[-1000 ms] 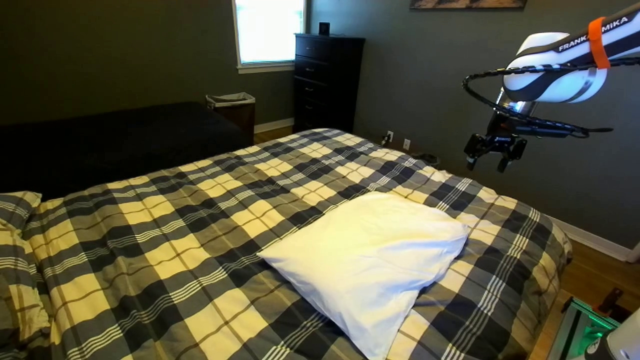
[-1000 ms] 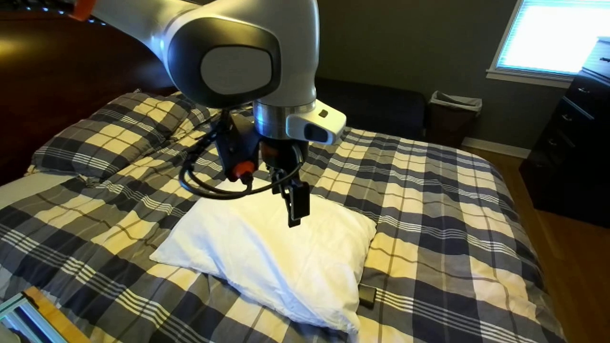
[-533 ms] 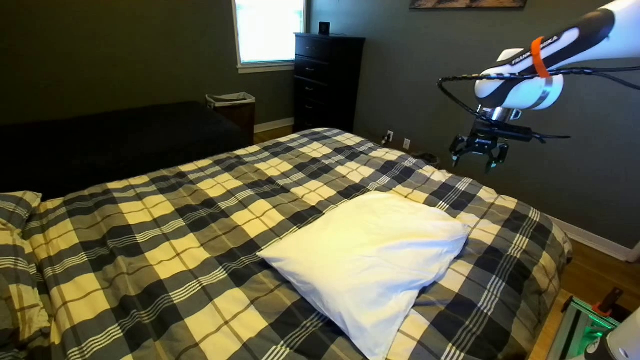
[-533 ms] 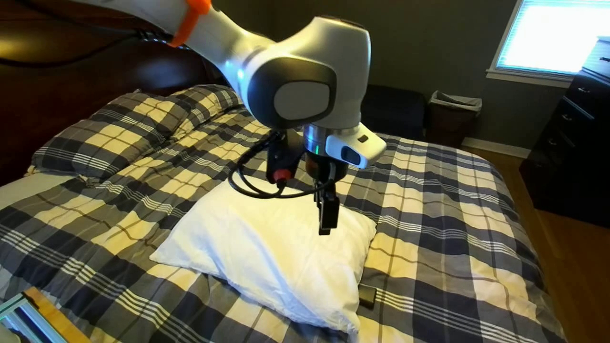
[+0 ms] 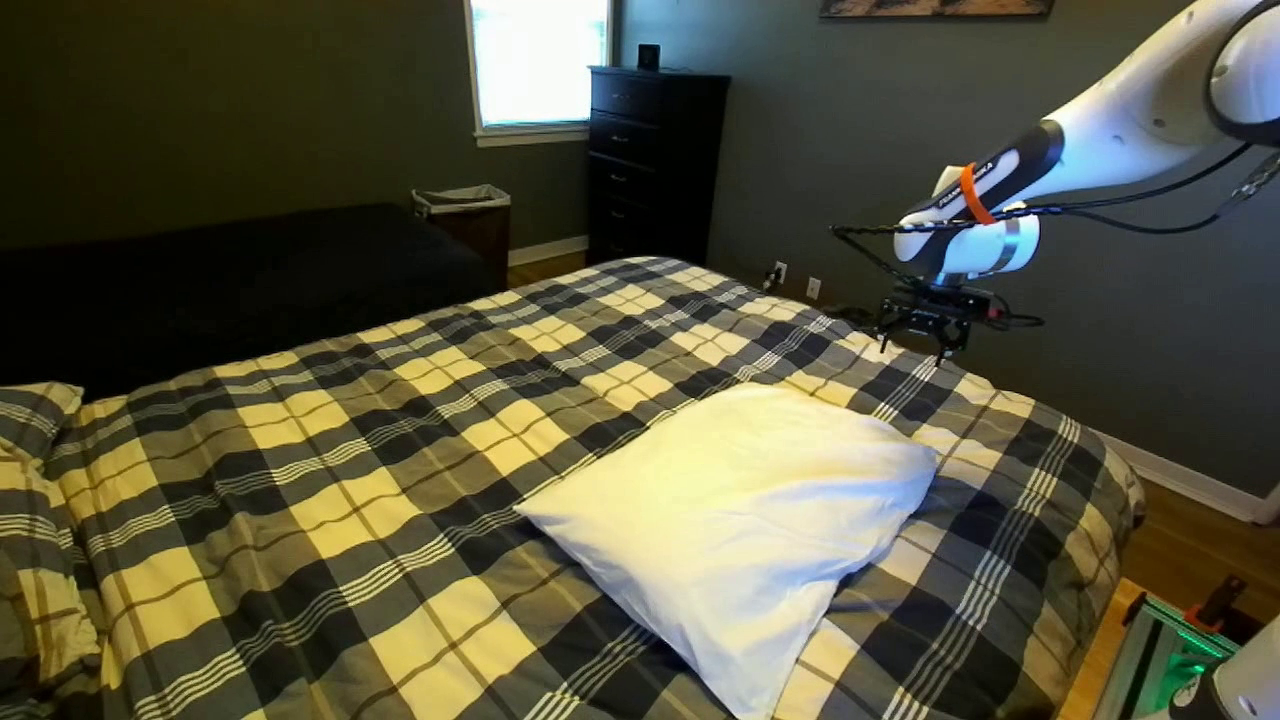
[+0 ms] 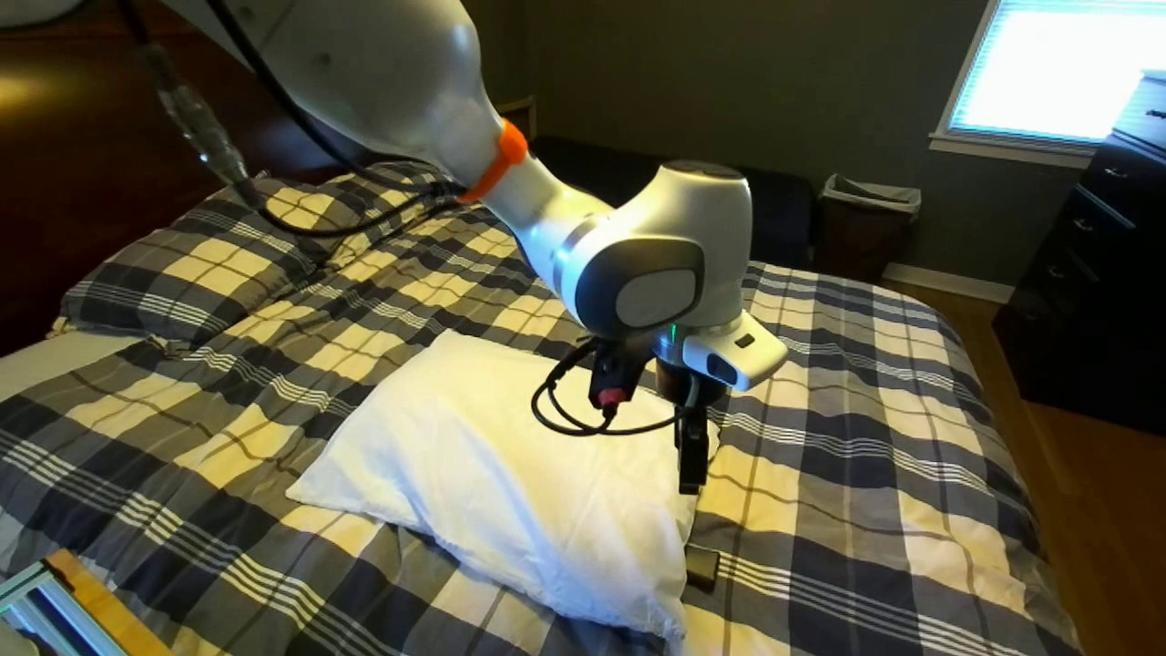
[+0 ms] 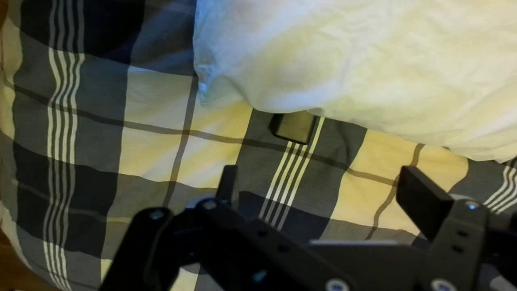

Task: Put the remote on the pillow

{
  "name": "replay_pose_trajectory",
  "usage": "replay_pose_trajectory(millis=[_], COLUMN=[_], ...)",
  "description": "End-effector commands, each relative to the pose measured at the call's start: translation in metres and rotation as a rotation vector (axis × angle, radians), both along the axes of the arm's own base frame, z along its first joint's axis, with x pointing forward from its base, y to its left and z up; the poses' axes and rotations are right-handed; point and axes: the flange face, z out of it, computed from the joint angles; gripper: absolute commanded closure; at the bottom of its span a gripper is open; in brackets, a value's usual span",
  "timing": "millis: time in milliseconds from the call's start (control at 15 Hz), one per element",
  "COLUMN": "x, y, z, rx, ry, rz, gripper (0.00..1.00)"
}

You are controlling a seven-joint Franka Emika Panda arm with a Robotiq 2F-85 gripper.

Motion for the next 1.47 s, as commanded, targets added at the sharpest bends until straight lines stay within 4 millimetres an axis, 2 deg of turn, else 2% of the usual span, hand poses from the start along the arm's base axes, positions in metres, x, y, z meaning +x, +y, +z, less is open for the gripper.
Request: replay_pose_trajectory(millis=[0, 400, 733, 1133, 1400], x=[0.020, 0.037, 0.045, 0.053, 0.058], y=[-0.022, -0.043, -0.060, -0.074, -0.076], z=[-0.040, -0.114, -0.160, -0.196, -0.210], rx=[-0.007, 0.016, 0.027, 0.028, 0.063], ry=[0.001, 0.014, 0.041, 0.049, 0.038], rz=[-0.050, -0.089, -0.105, -0.105, -0.114], gripper=[0.00, 0.00, 0.00, 0.00, 0.00])
